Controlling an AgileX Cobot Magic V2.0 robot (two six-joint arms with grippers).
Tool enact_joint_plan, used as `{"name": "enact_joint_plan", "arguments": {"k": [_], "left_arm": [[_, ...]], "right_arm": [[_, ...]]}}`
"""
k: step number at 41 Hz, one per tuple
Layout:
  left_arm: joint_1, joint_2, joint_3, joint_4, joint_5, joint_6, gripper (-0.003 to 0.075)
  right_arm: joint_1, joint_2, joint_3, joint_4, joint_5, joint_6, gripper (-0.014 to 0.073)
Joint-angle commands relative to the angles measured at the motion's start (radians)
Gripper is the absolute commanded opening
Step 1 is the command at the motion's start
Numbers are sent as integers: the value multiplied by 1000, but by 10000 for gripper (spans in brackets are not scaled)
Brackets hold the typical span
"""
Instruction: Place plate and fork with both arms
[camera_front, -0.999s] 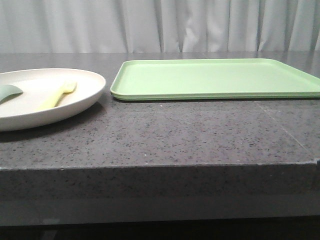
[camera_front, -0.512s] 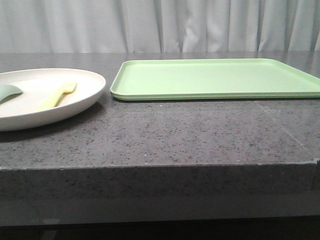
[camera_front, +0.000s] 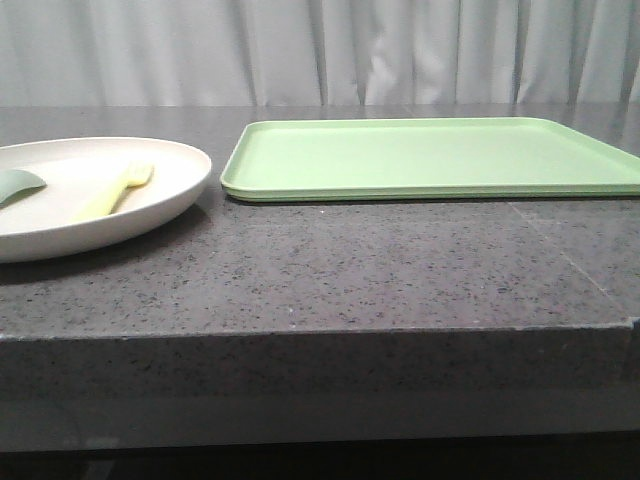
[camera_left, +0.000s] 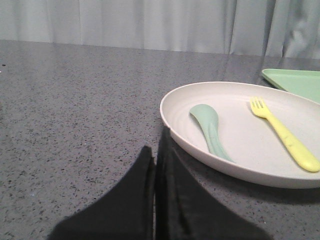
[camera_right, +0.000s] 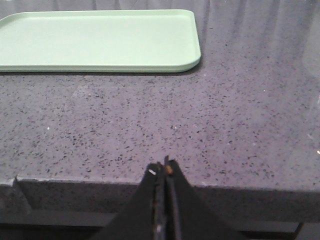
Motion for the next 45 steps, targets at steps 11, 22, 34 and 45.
{"name": "enact_joint_plan", "arguments": {"k": [11,22,34,45], "left_arm": [[2,-12,5,-15,-145,1,-18],[2,-12,4,-38,-397,1,-18],[2,26,-162,-38,-363,1,-18],[2,324,-451,19,-37,1,-18]], "right_arm": [[-3,-18,-4,51,-194,-6,-68],[-3,-18,-12,56,-306,-6,-68],[-3,-1,-205,56,-192,-6,-63],[-3,391,-581,147,54,23,-58]]}}
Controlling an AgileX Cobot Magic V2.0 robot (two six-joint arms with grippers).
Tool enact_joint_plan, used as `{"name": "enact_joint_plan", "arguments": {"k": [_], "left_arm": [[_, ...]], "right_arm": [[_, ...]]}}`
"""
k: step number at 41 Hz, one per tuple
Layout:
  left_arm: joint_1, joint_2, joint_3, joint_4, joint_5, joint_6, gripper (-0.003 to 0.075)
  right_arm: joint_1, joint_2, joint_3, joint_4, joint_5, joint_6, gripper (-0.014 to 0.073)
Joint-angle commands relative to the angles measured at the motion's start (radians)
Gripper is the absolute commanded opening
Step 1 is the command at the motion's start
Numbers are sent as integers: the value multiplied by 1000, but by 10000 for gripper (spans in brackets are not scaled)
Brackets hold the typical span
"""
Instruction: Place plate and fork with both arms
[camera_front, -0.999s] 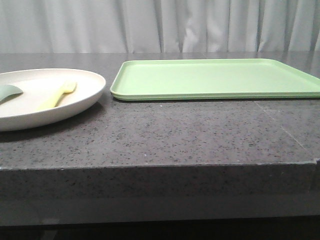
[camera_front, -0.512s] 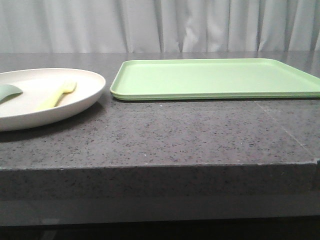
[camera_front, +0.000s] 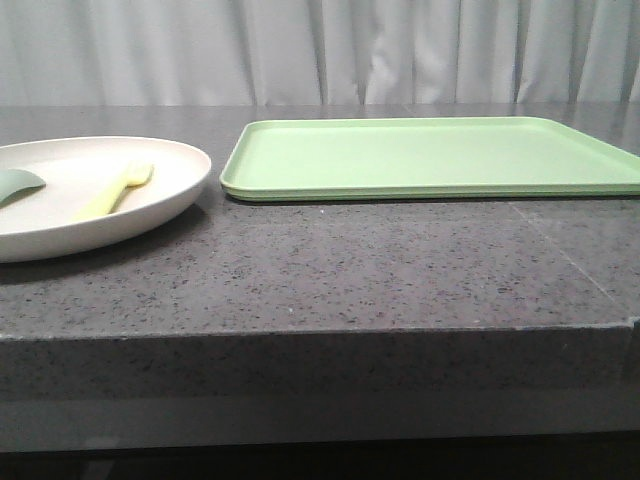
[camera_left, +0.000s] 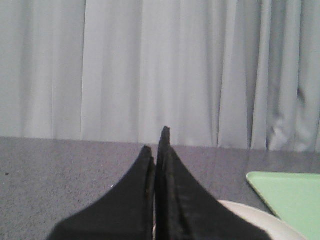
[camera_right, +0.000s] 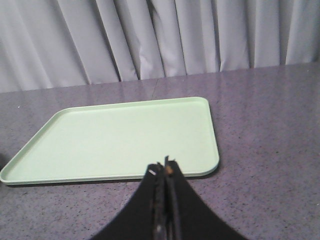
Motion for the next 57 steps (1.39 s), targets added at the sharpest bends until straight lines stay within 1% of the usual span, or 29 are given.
{"name": "enact_joint_plan", "arguments": {"k": [1,4,9,13,19,21,22,24,25,27,28,29,31,33,34,35,37,46,51,57], "left_arm": [[2,147,-122,14,52,1,-18],[2,228,-190,14,128,1,-18],[2,332,-259,-1,201,1,-18],[2,367,-267,-44,203,1,-18],[2,391,-267,-54,199,1,-17],[2,391,-267,-54,194,1,-7],[2,391,-267,-54,191,1,10],[2,391,-267,-54,185,1,66],[2,391,-267,-54,183,1,114],[2,391,-267,-54,176,1,222],[2,391,-267,-54,173,1,294],[2,391,-267,-59,173,1,351],[2,391,-267,-78,171,1,493],[2,391,-265,-78,168,1,582],[2,391,-265,-78,168,1,612],[2,391,-265,-78,168,1,624],[2,391,-265,-78,168,1,630],[2,412,-266,-78,180,1,630],[2,503,-315,-78,251,1,630],[2,660,-427,-78,356,1,630]], "right_arm": [[-3,173,-140,30,-42,6,-58],[-3,279,-220,28,-28,-17,-58],[-3,385,-271,28,-32,-64,-58],[-3,420,-272,28,-41,-64,-58],[-3,427,-272,15,-40,-68,-48],[-3,427,-272,-4,-40,-68,-7],[-3,427,-272,-17,-40,-68,17],[-3,427,-272,-26,-35,-68,90],[-3,427,-272,-26,-34,-68,140],[-3,427,-272,-26,-31,-68,233],[-3,427,-272,-26,-29,-68,274],[-3,427,-272,-26,-28,-68,330],[-3,427,-272,-26,-26,-68,444],[-3,427,-272,-26,-27,-68,538],[-3,427,-272,-26,-27,-68,584],[-3,427,-272,-26,-27,-68,615],[-3,427,-272,-25,-27,-68,663],[-3,427,-272,-25,-26,-68,653],[-2,427,-272,-25,-26,-68,653],[-1,427,-272,-25,-26,-68,653]]}}
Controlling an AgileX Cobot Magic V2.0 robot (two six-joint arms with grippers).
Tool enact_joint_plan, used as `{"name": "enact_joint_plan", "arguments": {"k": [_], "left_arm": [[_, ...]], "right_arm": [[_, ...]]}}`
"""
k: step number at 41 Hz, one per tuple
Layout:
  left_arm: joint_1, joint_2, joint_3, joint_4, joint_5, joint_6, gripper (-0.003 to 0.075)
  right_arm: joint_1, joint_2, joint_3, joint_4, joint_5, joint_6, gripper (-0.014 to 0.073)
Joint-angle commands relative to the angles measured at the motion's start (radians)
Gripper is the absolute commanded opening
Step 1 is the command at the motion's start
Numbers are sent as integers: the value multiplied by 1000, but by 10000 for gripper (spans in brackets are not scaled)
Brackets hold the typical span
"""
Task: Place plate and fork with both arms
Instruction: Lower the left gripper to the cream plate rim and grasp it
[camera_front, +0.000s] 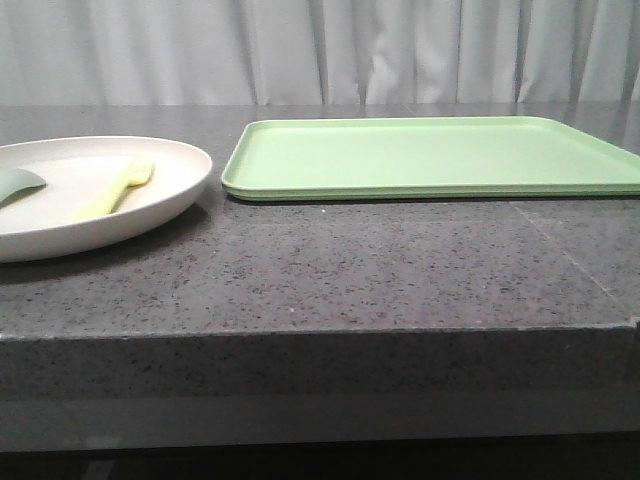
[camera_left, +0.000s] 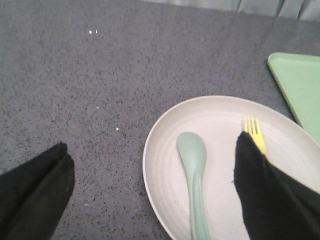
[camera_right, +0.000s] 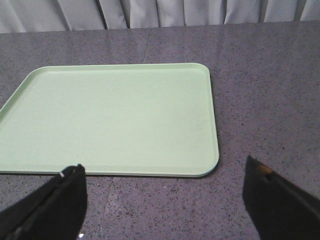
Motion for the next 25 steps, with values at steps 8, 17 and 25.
{"name": "enact_joint_plan", "arguments": {"k": [8,17,25], "left_arm": [[2,275,-234,-11,155,1,630],[2,497,-377,13,329,1,630],[2,619,-424,49,354,1,629]], "right_arm": [[1,3,-37,-6,-68,-10,653],[1,3,-37,-6,-66,-10,653],[1,3,-37,-6,-55,-10,653]]}}
